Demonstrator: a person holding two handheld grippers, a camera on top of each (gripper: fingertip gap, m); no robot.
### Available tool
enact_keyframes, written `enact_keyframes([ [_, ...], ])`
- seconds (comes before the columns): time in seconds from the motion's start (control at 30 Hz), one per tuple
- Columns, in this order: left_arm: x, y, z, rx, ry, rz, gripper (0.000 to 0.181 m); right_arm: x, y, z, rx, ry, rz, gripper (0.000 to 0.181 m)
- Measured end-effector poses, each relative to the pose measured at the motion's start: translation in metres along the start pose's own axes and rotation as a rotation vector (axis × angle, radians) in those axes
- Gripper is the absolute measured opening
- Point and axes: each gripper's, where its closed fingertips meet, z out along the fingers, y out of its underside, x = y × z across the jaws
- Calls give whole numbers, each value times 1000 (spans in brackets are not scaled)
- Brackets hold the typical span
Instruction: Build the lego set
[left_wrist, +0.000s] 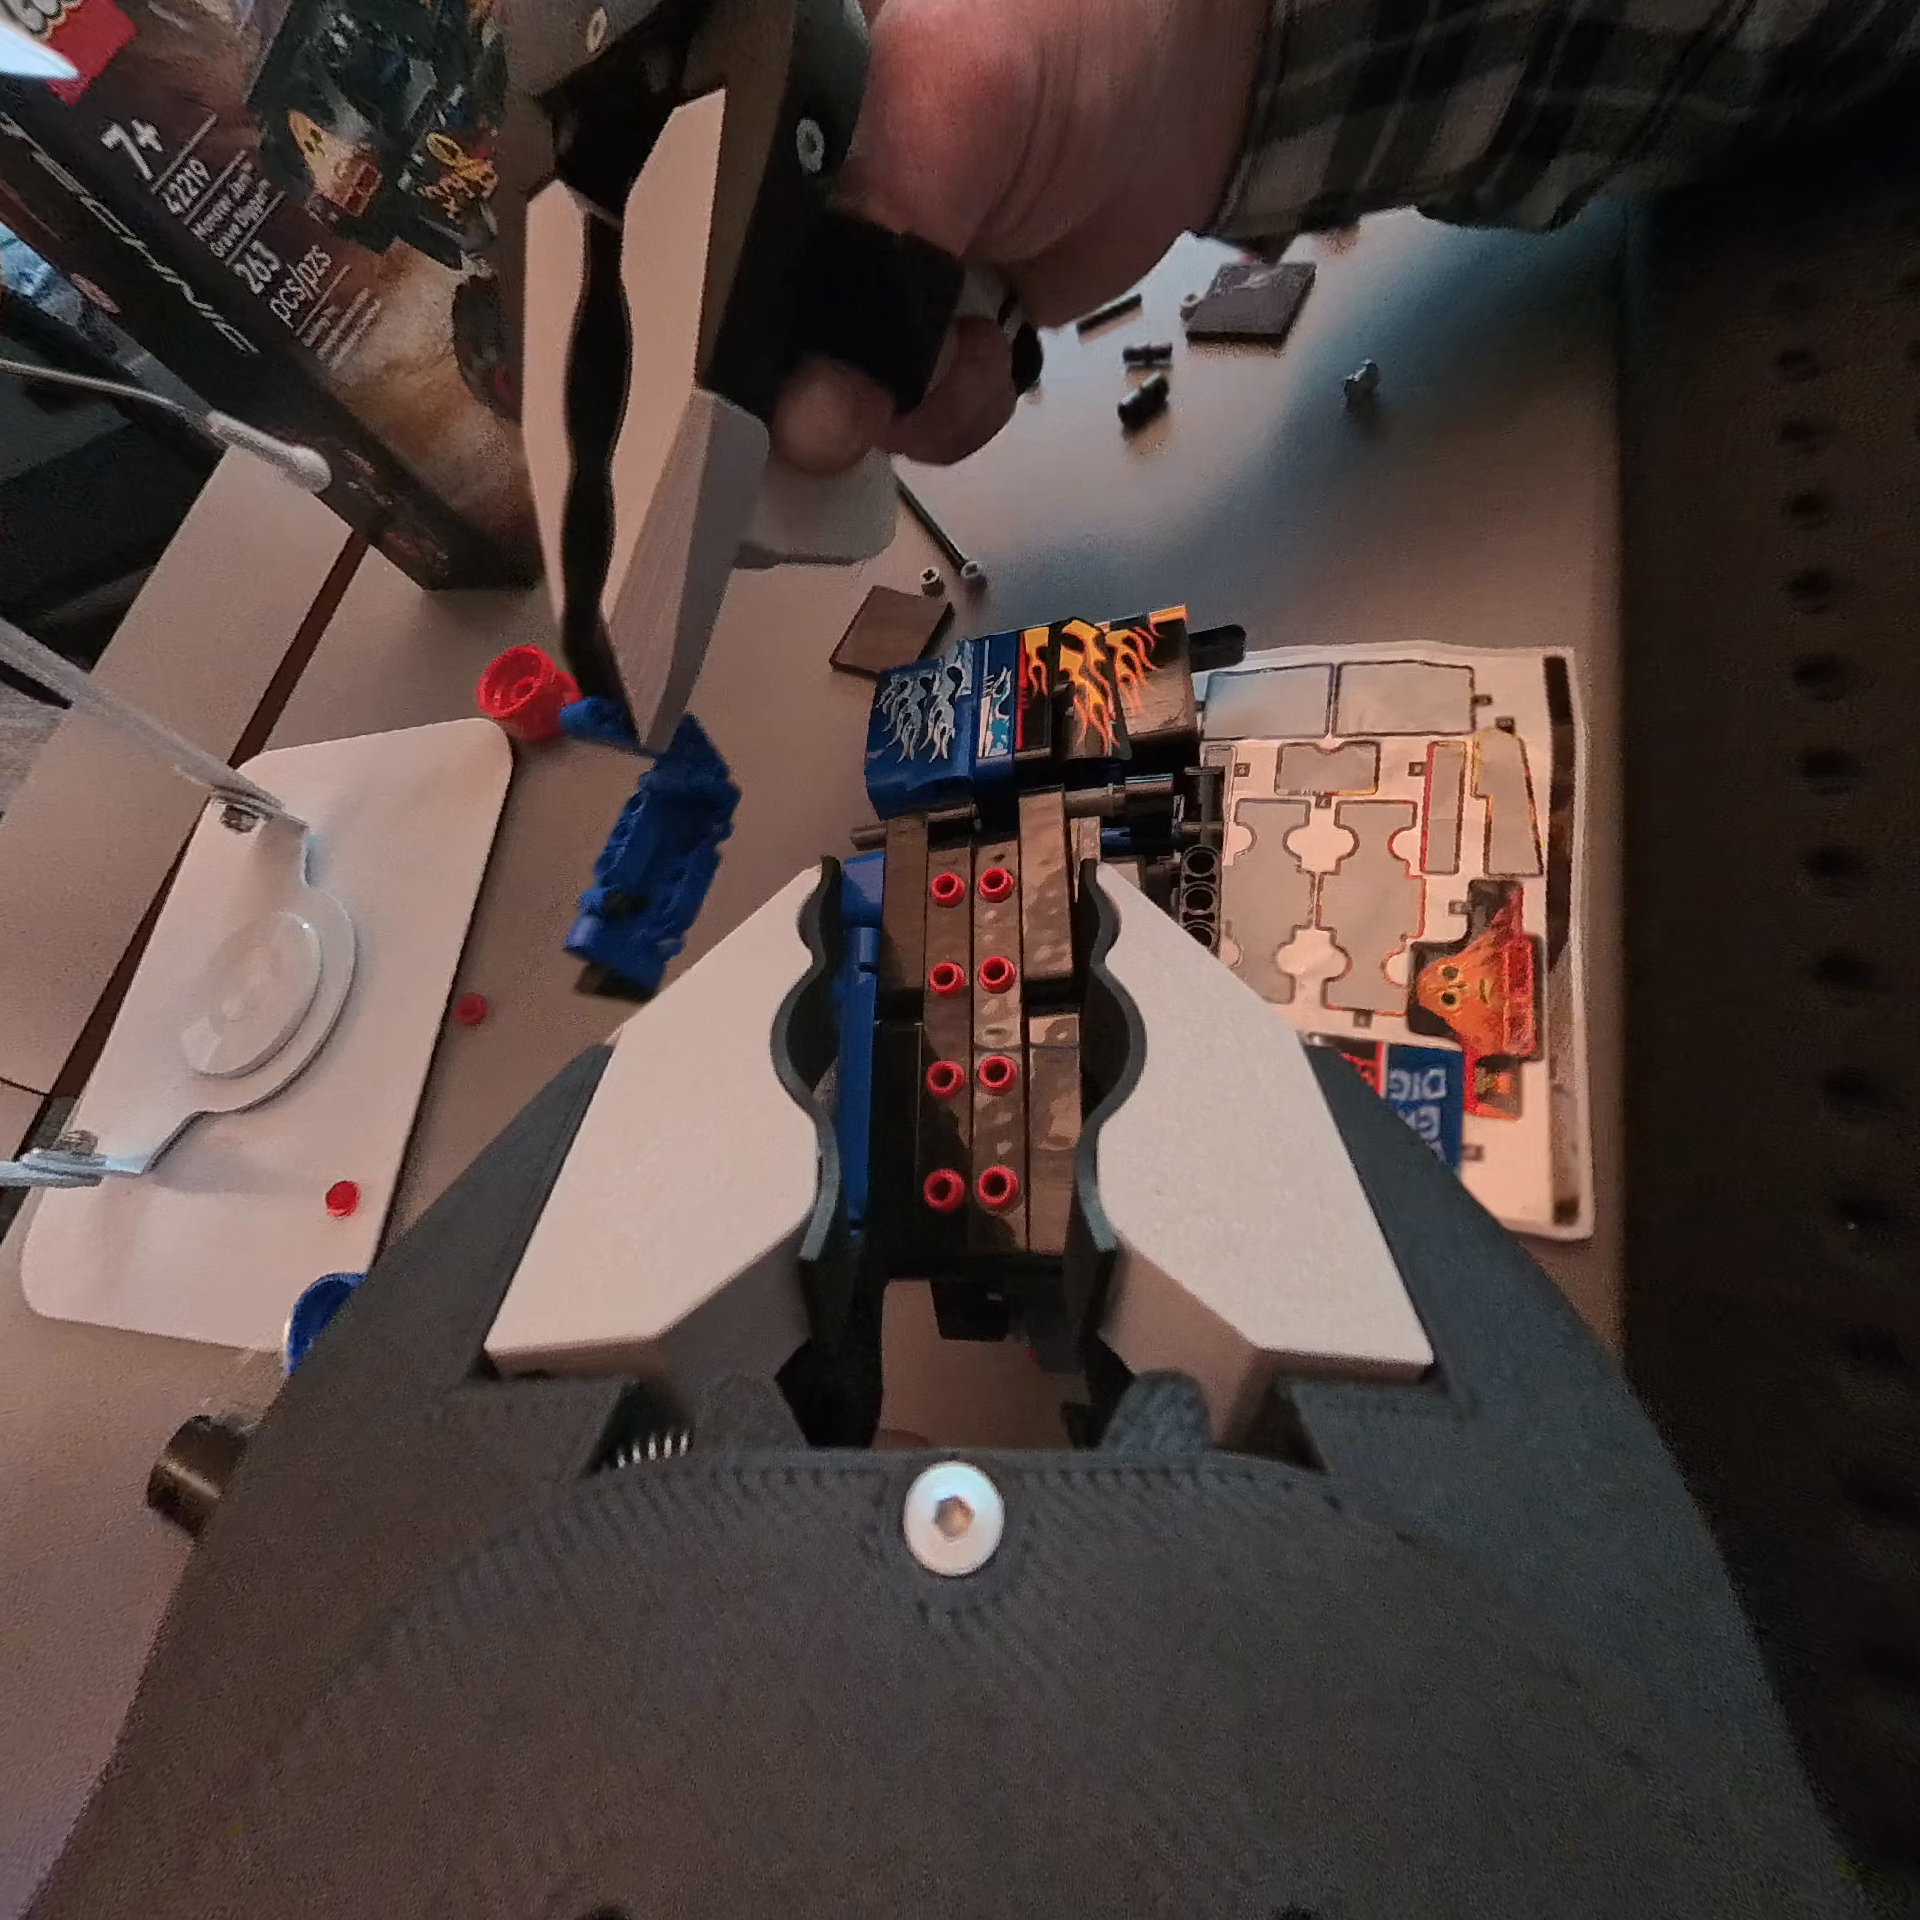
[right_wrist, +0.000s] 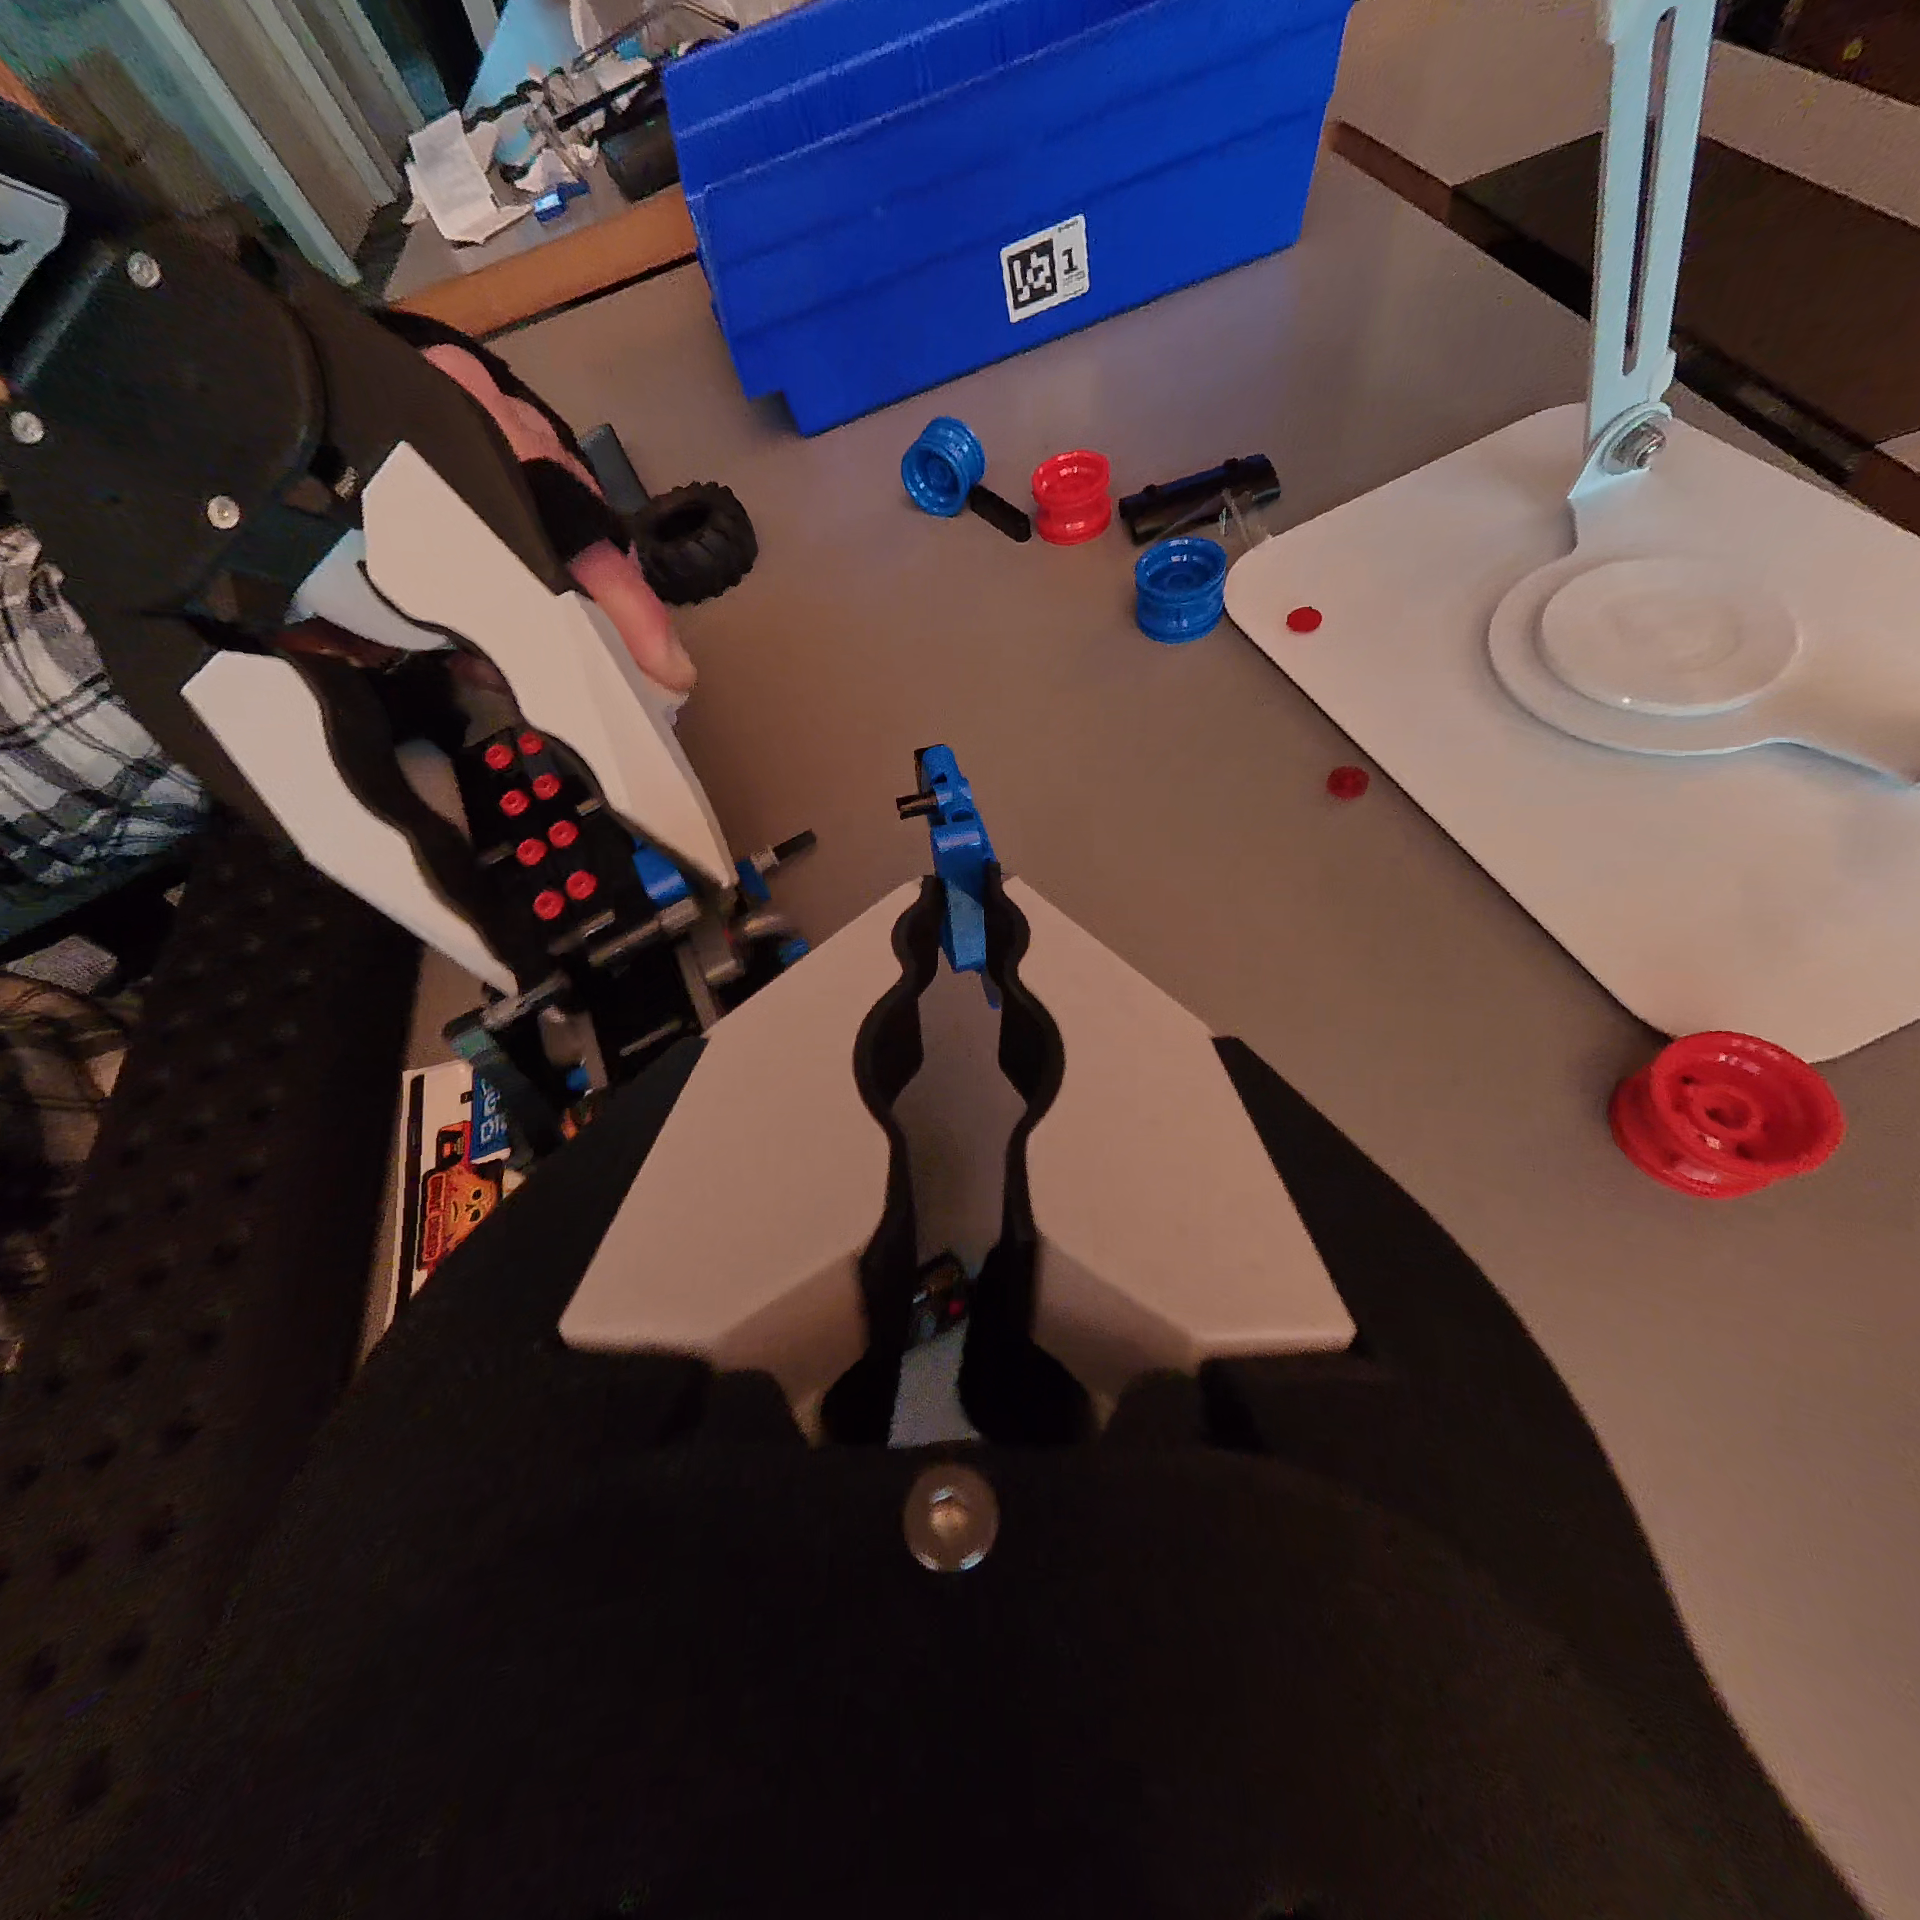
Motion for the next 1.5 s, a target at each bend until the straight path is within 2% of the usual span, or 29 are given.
enact_keyframes([
  [0.13,-6,6,-7,-16,-19,15,46,2,4,-6,-20,14,-10,6],
  [0.3,-9,8,-14,-17,-14,-9,55,12,26,12,-133,19,18,7],
  [0.4,-6,9,-14,-23,8,-12,52,17,40,26,-228,43,-48,7],
  [0.47,-5,9,-13,-25,6,-13,46,16,41,33,-231,25,-53,7],
  [0.53,-6,9,-12,-21,-7,-17,45,16,43,36,-238,23,-77,14],
  [0.7,-6,9,-12,3,-11,-22,45,13,37,30,-195,-2,-61,16],
  [0.83,-6,9,-12,11,-11,-16,45,13,36,25,-207,7,-60,32],
  [0.93,-6,8,-12,18,-14,-16,45,12,25,12,-184,34,-88,34],
  [1.07,-5,8,-12,28,-12,-7,45,-21,1,-9,-102,-50,-134,29],
  [1.2,-6,7,-13,14,-50,36,42,-52,1,-8,-99,-162,-57,29],
  [1.3,-8,7,-14,-35,-148,154,39,-64,1,-4,-63,-233,79,11],
  [1.5,-4,-3,-12,-58,-249,342,38,-62,7,3,-22,-310,307,18],
])
